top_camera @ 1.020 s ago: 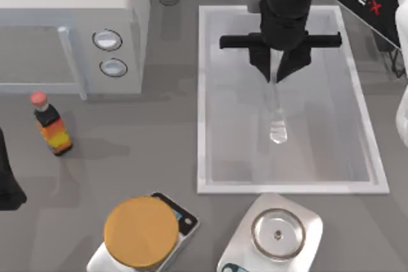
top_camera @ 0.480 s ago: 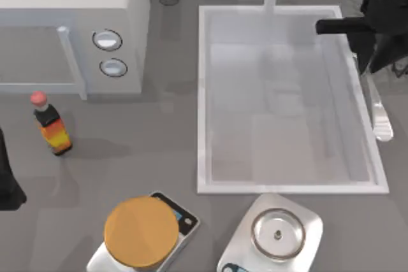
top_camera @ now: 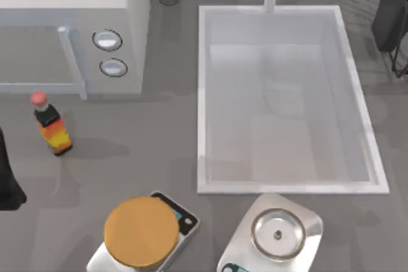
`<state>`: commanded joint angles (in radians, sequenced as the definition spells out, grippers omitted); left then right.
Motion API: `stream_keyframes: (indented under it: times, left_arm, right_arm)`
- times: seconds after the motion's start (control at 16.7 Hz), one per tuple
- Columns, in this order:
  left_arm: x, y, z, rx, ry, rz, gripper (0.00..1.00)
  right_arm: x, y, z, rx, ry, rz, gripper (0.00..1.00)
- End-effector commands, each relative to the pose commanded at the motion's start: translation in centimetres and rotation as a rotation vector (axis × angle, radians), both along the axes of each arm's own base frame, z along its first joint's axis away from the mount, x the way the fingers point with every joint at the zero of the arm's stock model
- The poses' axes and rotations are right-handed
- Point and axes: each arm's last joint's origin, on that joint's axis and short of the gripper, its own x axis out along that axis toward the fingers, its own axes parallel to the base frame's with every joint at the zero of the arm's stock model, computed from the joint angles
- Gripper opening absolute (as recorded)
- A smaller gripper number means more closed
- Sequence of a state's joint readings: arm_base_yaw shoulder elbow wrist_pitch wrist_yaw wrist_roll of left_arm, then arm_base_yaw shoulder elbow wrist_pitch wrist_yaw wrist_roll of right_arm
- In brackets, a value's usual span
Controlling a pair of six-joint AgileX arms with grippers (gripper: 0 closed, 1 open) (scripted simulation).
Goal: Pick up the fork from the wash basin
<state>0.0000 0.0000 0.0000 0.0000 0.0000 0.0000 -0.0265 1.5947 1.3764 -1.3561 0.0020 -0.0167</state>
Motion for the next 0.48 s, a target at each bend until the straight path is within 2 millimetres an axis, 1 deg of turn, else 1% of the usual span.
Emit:
stream_keyframes:
  times: [0.06,0.18,0.48]
  left_arm:
    - [0.00,0.00,0.00,0.000,0.000,0.000,1.00]
    - [0.00,0.00,0.00,0.000,0.000,0.000,1.00]
    - [0.00,0.00,0.00,0.000,0.000,0.000,1.00]
  right_arm:
    - [-0.85,-0.52,-0.01,0.001,-0.002,0.000,0.00]
    - [-1.68,-1.02,-0.05,0.002,-0.003,-0.001,0.00]
    - [-1.63,-0.93,-0.16,0.001,0.000,0.002,0.00]
